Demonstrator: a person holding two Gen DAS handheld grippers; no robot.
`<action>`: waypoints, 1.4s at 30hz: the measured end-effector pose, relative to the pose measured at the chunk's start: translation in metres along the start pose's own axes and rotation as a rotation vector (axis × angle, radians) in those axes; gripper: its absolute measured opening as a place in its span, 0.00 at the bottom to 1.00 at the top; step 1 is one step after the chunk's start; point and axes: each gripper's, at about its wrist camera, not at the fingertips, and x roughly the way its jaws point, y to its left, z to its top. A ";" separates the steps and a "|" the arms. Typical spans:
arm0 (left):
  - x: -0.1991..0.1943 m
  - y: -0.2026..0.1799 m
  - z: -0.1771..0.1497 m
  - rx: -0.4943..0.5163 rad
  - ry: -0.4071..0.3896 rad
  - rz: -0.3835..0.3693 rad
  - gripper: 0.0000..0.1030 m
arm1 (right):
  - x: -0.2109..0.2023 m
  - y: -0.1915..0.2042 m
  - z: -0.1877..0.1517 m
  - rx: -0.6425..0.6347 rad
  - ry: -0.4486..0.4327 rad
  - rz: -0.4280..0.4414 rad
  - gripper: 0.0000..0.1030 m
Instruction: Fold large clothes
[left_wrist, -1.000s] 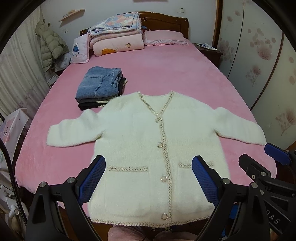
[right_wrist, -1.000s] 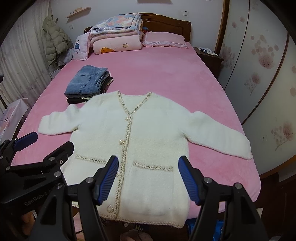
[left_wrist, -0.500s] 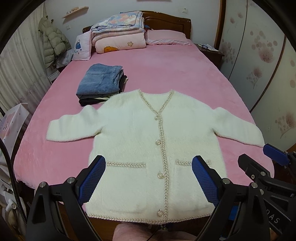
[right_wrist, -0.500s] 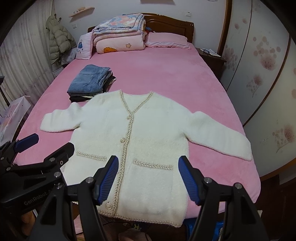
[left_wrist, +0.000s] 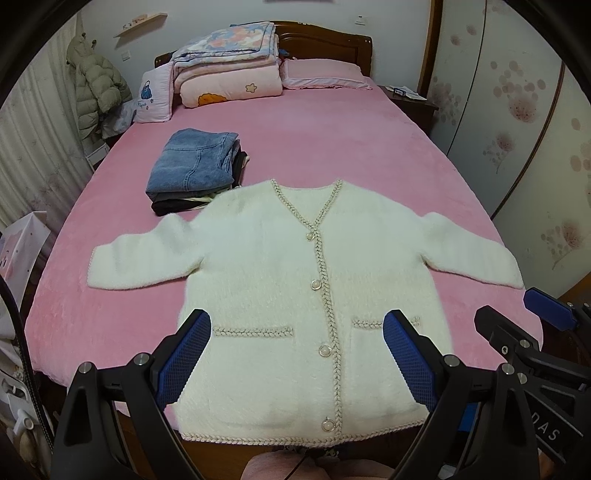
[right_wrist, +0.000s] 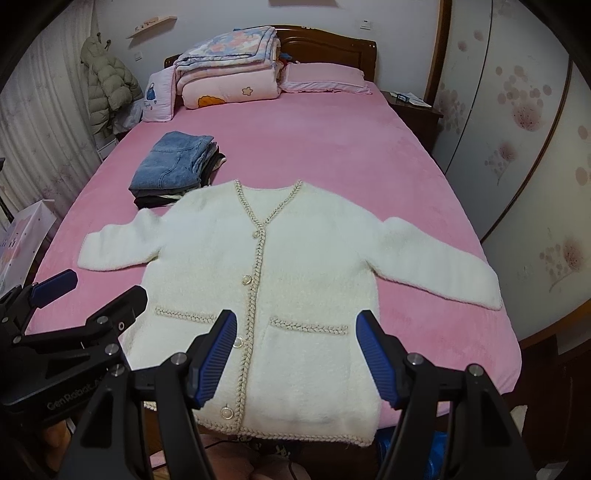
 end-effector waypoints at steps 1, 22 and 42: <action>-0.001 0.001 0.001 0.004 -0.003 -0.002 0.91 | -0.001 0.001 0.001 0.003 -0.002 -0.003 0.65; -0.016 0.023 0.005 0.062 0.001 -0.060 0.91 | -0.022 0.026 -0.001 0.065 -0.008 -0.073 0.65; -0.021 0.038 0.011 0.084 -0.046 -0.092 0.91 | -0.036 0.032 -0.004 0.105 -0.044 -0.113 0.65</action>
